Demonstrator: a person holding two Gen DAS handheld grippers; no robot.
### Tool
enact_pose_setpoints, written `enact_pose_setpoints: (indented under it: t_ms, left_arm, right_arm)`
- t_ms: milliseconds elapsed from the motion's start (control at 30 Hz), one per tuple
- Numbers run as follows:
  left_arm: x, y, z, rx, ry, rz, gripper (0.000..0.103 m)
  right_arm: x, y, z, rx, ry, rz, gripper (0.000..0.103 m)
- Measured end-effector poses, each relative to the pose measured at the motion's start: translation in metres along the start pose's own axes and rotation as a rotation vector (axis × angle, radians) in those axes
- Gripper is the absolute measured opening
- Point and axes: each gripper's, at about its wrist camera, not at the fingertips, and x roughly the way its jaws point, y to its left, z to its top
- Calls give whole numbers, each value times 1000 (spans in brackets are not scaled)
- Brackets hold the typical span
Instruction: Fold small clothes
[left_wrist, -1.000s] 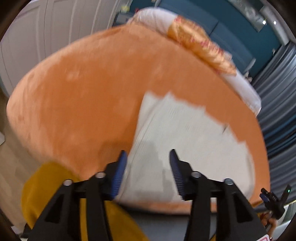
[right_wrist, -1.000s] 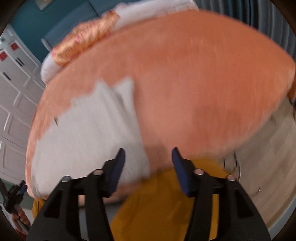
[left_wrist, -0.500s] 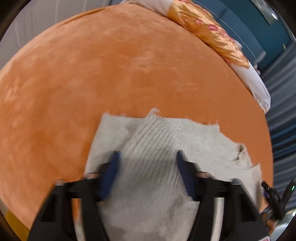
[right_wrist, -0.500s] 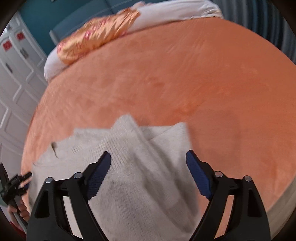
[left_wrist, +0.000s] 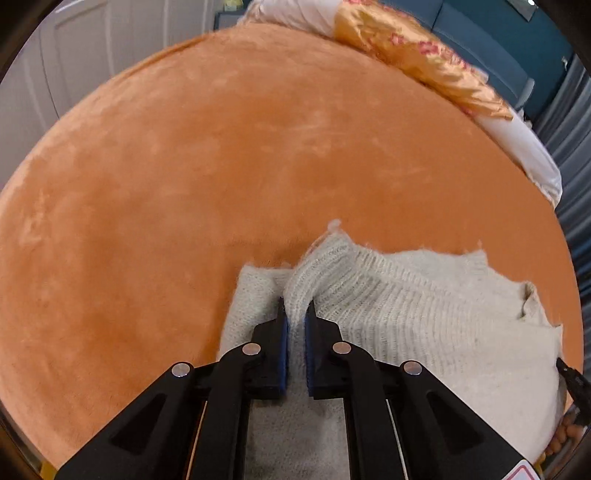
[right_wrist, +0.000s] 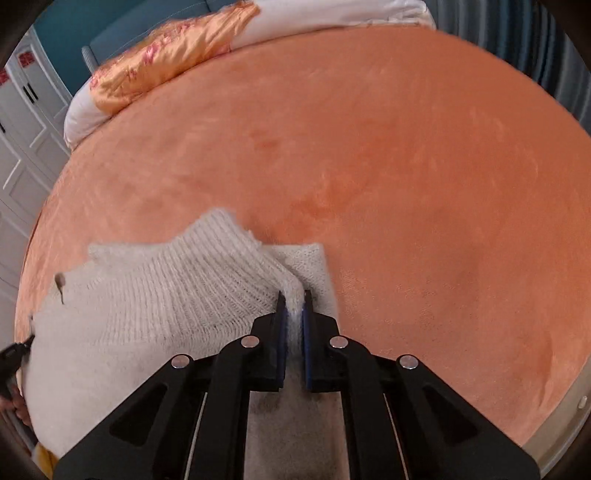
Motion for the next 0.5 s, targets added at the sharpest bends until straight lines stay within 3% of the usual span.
enact_pose_setpoints:
  t_ms: [67, 100, 133, 200, 267, 333, 400, 500]
  left_arm:
    - [-6, -3, 2, 4, -7, -5, 7]
    - [-3, -3, 2, 16, 3, 4, 9]
    - [2, -3, 1, 18, 16, 5, 14]
    - [-3, 2, 2, -3, 15, -10, 15]
    - [-23, 0, 3, -36, -2, -44, 20]
    - [-56, -6, -3, -21, -66, -52, 19]
    - [-88, -18, -16, 5, -135, -34, 19]
    - [-116, -54, -41, 75, -160, -100, 19]
  right_arm:
    - [-20, 6, 3, -3, -53, 24, 6]
    - [-19, 10, 4, -32, -55, -8, 9]
    - [-9, 10, 3, -58, -26, -48, 15]
    - [13, 3, -1, -49, 72, -80, 21]
    - [-15, 3, -3, 12, 1, -59, 26]
    - [-48, 13, -9, 10, -92, -92, 32]
    - [-78, 38, -21, -24, -139, -14, 34]
    - [-88, 114, -54, -199, -78, 142, 34]
